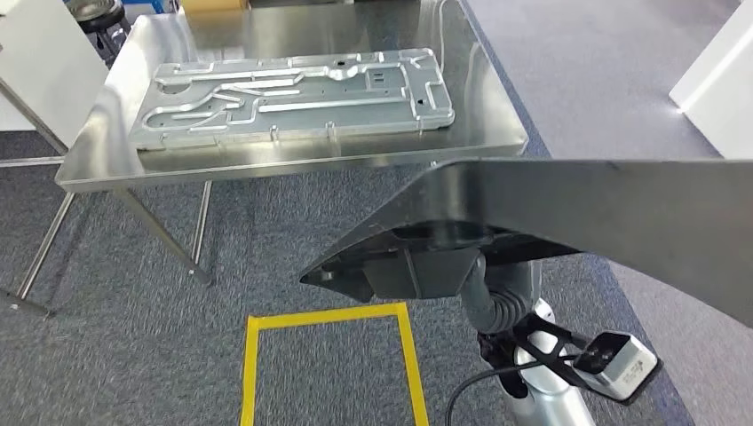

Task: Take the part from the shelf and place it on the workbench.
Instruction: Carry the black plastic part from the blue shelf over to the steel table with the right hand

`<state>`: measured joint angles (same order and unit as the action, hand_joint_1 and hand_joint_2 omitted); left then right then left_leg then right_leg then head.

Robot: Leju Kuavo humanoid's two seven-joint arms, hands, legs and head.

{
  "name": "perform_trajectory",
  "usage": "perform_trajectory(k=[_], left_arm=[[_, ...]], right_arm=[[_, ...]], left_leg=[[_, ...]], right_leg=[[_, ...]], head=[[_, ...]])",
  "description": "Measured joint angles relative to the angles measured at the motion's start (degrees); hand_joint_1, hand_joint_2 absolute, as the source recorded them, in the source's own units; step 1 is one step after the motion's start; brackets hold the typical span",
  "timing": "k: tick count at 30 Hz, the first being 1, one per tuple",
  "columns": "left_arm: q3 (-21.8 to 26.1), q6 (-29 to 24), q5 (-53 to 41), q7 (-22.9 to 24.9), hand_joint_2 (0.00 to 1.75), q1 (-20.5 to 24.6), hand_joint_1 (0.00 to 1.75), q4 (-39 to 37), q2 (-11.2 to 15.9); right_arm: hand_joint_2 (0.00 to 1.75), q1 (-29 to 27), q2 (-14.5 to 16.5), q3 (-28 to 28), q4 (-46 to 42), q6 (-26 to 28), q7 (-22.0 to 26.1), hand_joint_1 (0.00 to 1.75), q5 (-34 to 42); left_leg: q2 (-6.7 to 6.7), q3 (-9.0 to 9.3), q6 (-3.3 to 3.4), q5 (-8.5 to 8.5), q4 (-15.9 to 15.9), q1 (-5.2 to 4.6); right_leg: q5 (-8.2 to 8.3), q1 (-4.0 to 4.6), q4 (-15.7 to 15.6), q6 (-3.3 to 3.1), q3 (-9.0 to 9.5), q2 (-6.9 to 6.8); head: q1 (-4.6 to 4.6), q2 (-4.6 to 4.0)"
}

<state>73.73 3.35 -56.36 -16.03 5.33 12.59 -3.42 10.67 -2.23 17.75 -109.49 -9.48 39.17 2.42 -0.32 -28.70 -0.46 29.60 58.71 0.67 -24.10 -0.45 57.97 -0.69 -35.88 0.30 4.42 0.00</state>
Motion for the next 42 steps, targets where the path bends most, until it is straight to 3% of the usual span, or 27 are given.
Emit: perform_trajectory(k=[2,5,6,7,9,11,13,16,18,20,21,22,25,27,30,32,35,36,37,38,40,42], left_arm=[[0.1,-0.1,0.0,0.0,1.75,0.1,0.0,0.0,0.0],[0.2,-0.2,0.1,0.0,1.75,0.0,0.0,0.0,-0.1],[0.3,-0.2,0.1,0.0,1.75,-0.1,0.0,0.0,-0.1],[0.3,-0.2,0.1,0.0,1.75,-0.2,0.0,0.0,-0.1],[0.4,-0.2,0.1,0.0,1.75,-0.2,0.0,0.0,0.0],[0.5,-0.2,0.1,0.0,1.75,-0.2,0.0,0.0,0.1],[0.6,-0.2,0.1,0.0,1.75,-0.2,0.0,0.0,0.1],[0.6,-0.1,0.1,0.0,1.75,-0.2,0.0,0.0,0.0],[0.7,-0.1,0.1,0.0,1.75,-0.1,0.0,0.0,-0.1],[0.7,0.0,0.1,0.0,1.75,-0.1,0.0,0.0,-0.1],[0.7,0.1,0.1,0.0,1.75,-0.1,0.0,0.0,-0.1],[0.7,0.1,0.0,0.0,1.75,-0.2,0.0,0.0,-0.1],[0.7,0.3,0.0,0.0,1.75,-0.3,0.0,0.0,-0.1],[0.7,0.3,-0.1,0.0,1.75,0.0,0.0,0.0,-0.2],[0.7,0.4,-0.1,-0.1,1.75,0.1,0.0,0.0,-0.2],[0.7,0.4,-0.1,-0.2,1.75,0.1,0.0,0.0,-0.2],[0.7,0.4,-0.1,-0.2,1.75,0.0,0.0,0.0,-0.3],[0.7,0.4,-0.1,-0.2,1.75,-0.1,0.0,0.0,-0.3],[0.7,0.4,-0.1,-0.2,1.75,-0.2,0.0,0.0,-0.3],[0.7,0.4,-0.1,-0.2,1.75,-0.3,0.0,0.0,-0.3],[0.7,0.3,-0.2,-0.2,1.75,-0.4,0.0,0.0,-0.3],[0.7,0.3,-0.5,-0.2,1.75,-0.3,0.0,0.0,-0.2]], right_arm=[[1.75,0.1,0.1,0.0,0.0,-0.3,0.2,1.75,0.3],[1.75,0.1,0.1,0.0,0.2,-1.0,0.6,1.75,1.2],[1.75,0.1,0.1,-0.1,0.3,-1.1,0.6,1.75,1.4],[1.75,0.1,0.1,-0.1,0.4,-1.2,0.7,1.75,1.4],[1.75,0.1,0.1,-0.2,0.5,-1.1,0.7,1.75,1.3],[1.75,0.1,0.1,-0.3,0.5,-1.1,0.7,1.75,1.2],[1.75,0.0,0.1,-0.4,0.6,-1.0,0.7,1.75,1.0],[1.75,0.4,0.1,-0.5,0.5,-1.0,0.6,1.75,1.0],[1.75,0.8,0.1,-0.5,0.4,-0.9,0.2,1.75,1.0],[1.75,0.8,0.1,-0.5,0.4,-0.9,-0.2,1.75,0.9],[1.75,0.7,0.1,-0.5,0.4,-0.8,-0.4,1.75,0.8],[1.75,0.7,0.1,-0.5,0.4,-0.7,-0.6,1.75,0.6],[1.75,0.7,0.1,-0.5,0.5,-0.3,-1.0,1.75,-0.4],[1.75,0.7,0.0,-0.5,0.6,0.4,-1.2,1.75,-1.4],[1.75,0.7,0.0,-0.5,0.7,1.2,-1.3,1.75,-2.4],[1.75,0.8,0.0,-0.5,0.7,1.2,-1.2,1.75,-2.3],[1.75,0.9,0.0,-0.5,0.8,1.1,-0.9,1.75,-1.8],[1.75,0.9,0.0,-0.5,0.9,1.1,-0.8,1.75,-1.6],[1.75,0.9,0.0,-0.5,1.0,1.1,-0.7,1.75,-1.5],[1.75,0.9,0.0,-0.5,1.1,1.1,-0.7,1.75,-1.4],[1.75,0.9,0.0,-0.5,1.2,1.2,-0.4,1.75,-1.1],[1.75,0.9,0.0,-0.5,1.3,1.3,-0.2,1.75,-0.8]], left_leg=[[0.03,-2.56,-0.35,1.01,4.9,0.13],[0.04,-9.29,-0.79,5.24,14.9,0.18],[0.04,-10.5,-0.74,5.69,15.6,0.15],[0.04,-10.74,-0.57,4.77,14.3,0.11],[0.03,-8.97,0.24,-0.63,7.0,-0.15],[-0.01,-7.29,1.03,-4.03,1.3,-0.61],[-0.05,-6.84,1.63,-4.19,-0.1,-0.93],[0.02,-5.05,2.46,-4.74,-1.1,-0.61],[0.06,-4.15,2.76,-4.48,-1.3,-0.47],[0.06,-3.6,2.81,-3.81,-1.3,-0.44],[0.05,-3.19,2.73,-3.39,-1.3,-0.4],[0.03,-2.68,2.61,-2.95,-1.3,-0.34],[-0.35,-0.95,1.85,-1.49,-1.2,-0.13],[-0.78,-0.59,1.01,-0.75,-1.2,-0.07],[-0.94,-0.03,-0.05,-0.29,-0.9,-0.01],[-0.61,-1.17,-0.5,1.06,2.0,0.1],[-0.19,-7.57,-0.87,4.65,12.3,0.15],[-0.16,-9.39,-0.87,5.06,14.3,0.15],[-0.15,-10.32,-0.76,4.37,14.4,0.13],[-0.14,-10.34,-0.56,2.62,12.6,0.1],[-0.08,-8.61,0.12,-2.65,5.7,-0.09],[0.05,-7.42,0.71,-4.89,1.1,-0.58]], right_leg=[[-0.59,-0.07,-0.3,-0.65,1.23,0.04],[-1.79,0.21,-0.4,-1.14,2.52,0.34],[-2.23,0.32,-0.4,-1.2,3.06,0.52],[-2.7,0.43,-0.4,-1.22,3.73,0.68],[-3.74,0.63,-0.4,-1.16,5.15,0.87],[-4.65,0.79,-0.4,-0.73,6.06,0.99],[-4.91,0.83,-0.1,0.0,6.5,1.1],[-5.74,0.72,2.0,1.04,6.26,0.81],[-7.89,0.43,7.4,1.64,3.35,0.44],[-10.55,-0.02,13.7,2.15,-1.27,0.34],[-10.99,-0.24,15.1,2.35,-2.88,0.27],[-10.28,-0.43,14.6,2.5,-3.55,0.17],[-3.01,-0.78,4.9,2.68,-1.11,0.56],[-1.0,-0.57,1.0,2.14,0.0,1.37],[-1.13,-0.34,0.3,0.64,0.78,0.95],[-1.6,-0.4,0.1,-0.12,1.86,0.38],[-2.65,-0.17,0.0,-0.74,3.11,-0.23],[-3.07,-0.07,0.0,-0.8,3.55,-0.29],[-3.53,0.02,0.0,-0.83,4.12,-0.3],[-4.02,0.1,0.0,-0.82,4.8,-0.28],[-5.02,0.18,0.0,-0.66,6.13,-0.28],[-5.74,0.19,-0.2,-0.19,6.81,-0.24]], head=[[0.01,0.0],[0.02,0.0],[0.02,0.0],[0.02,0.0],[0.01,0.0],[0.0,0.0],[0.01,0.0],[0.01,0.0],[-0.01,0.0],[0.0,0.0],[0.0,0.0],[0.0,0.0],[0.0,0.0],[0.0,0.0],[0.0,0.0],[0.01,0.0],[0.01,0.0],[0.0,0.0],[0.0,0.0],[-0.01,0.0],[-0.01,0.0],[-0.01,0.0]])
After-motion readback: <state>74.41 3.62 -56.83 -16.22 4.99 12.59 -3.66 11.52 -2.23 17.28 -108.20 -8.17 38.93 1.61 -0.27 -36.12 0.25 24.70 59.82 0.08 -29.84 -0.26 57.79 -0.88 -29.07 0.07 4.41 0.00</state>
